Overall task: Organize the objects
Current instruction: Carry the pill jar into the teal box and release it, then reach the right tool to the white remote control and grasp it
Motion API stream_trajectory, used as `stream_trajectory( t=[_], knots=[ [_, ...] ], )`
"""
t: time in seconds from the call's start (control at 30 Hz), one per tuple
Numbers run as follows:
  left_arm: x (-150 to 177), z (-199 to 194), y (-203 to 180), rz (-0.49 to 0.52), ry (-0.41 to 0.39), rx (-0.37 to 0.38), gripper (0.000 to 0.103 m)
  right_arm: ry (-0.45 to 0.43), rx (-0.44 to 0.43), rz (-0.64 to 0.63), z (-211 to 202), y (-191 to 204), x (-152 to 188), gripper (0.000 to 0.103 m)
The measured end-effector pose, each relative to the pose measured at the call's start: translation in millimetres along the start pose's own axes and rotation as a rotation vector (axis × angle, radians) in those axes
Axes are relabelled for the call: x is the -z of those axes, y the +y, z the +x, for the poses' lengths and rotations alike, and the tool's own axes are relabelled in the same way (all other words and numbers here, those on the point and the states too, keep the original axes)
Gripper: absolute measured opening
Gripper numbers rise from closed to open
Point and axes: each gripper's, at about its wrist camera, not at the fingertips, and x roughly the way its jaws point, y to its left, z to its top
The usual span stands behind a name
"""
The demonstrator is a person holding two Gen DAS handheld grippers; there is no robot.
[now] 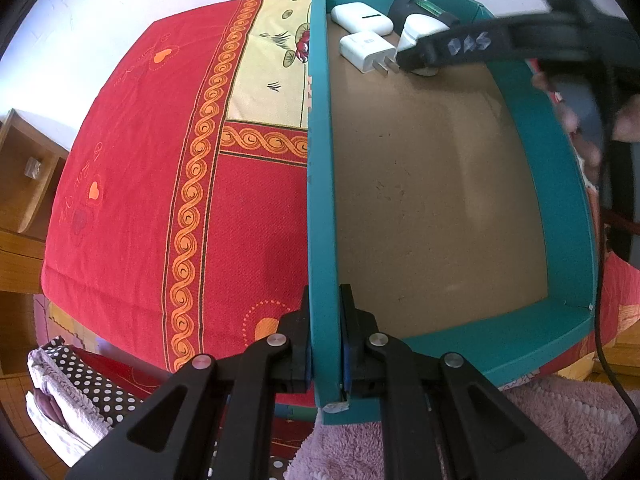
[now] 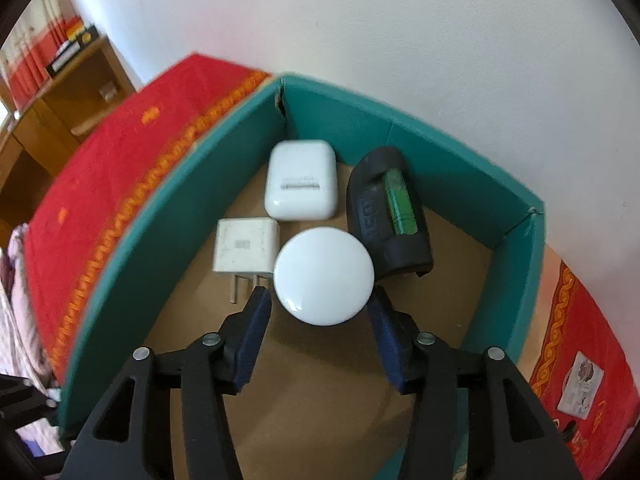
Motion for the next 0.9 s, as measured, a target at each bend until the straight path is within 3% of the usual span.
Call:
stream_trajectory(
  t=[0.23,0.47,0.63,0.9],
  knots=[
    [0.3,0.4,-1.4,0.008,0.000,0.000,0.009,-0.121,-0.041,0.019,-67.4,-11.3,11.0,0.053],
    [0.5,0.5,-0.9,0.005,-0.002,0.003,0.009,-0.176,-0.040,0.108,-132.8,-53.0,61.9,0.054],
    [0.2,0.4,-1.4,0.003,-0.003,0.001,0.009,-0.142,0.022,0.200,-146.5,-93.0,103.5,0.056],
    [4.1,-0.8,-0.6,0.003,-0.010,-0.002,0.009,-0.041,0.053,0.373,-133.6,-141.6,175.7,0.057]
  ],
)
